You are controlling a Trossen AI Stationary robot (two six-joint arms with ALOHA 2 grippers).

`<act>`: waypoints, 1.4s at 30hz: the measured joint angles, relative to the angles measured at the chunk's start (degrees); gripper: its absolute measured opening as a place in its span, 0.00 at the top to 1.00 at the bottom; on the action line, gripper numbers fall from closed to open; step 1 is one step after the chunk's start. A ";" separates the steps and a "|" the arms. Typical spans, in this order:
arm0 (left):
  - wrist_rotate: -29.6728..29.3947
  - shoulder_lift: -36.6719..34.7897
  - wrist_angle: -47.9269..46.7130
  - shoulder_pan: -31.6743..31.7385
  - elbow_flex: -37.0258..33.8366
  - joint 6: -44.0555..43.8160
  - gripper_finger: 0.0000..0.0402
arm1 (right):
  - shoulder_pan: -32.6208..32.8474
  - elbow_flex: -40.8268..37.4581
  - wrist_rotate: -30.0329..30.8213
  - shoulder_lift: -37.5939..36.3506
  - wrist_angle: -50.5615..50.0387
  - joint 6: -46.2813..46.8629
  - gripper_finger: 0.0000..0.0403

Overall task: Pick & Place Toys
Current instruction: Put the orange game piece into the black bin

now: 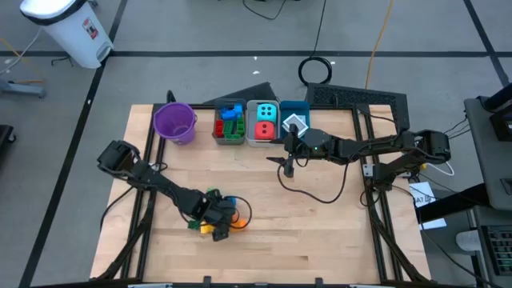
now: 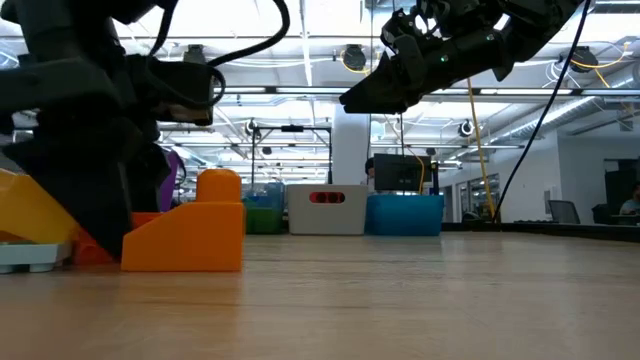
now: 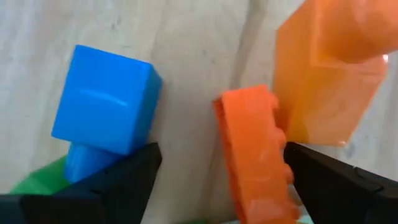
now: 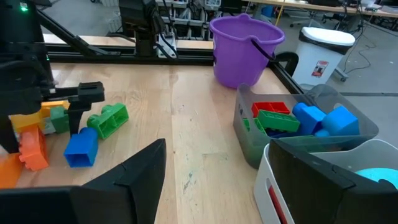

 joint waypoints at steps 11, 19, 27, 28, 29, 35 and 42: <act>-2.40 0.09 0.80 0.72 -0.16 -0.06 0.51 | -0.02 0.00 0.00 0.00 0.00 0.00 0.36; -4.89 -0.22 1.51 3.14 -0.01 3.00 0.76 | -0.02 0.00 0.00 0.00 0.01 0.00 0.36; -4.66 -3.24 0.77 6.23 3.22 4.70 0.76 | -0.01 0.00 0.00 0.00 0.05 0.00 0.36; -5.04 -4.00 0.36 6.58 3.96 4.68 0.76 | 0.00 0.00 0.00 -0.02 0.02 0.00 0.36; -5.58 -4.91 -0.59 6.97 4.49 4.66 0.76 | -0.02 0.00 0.00 0.00 0.02 0.00 0.36; -12.40 -10.60 -5.73 10.37 8.91 5.05 0.74 | -0.01 0.00 0.02 -0.02 0.03 0.00 0.36; -23.56 -17.39 -7.82 17.64 11.26 7.29 0.75 | 0.00 0.00 0.00 0.00 0.30 0.00 0.36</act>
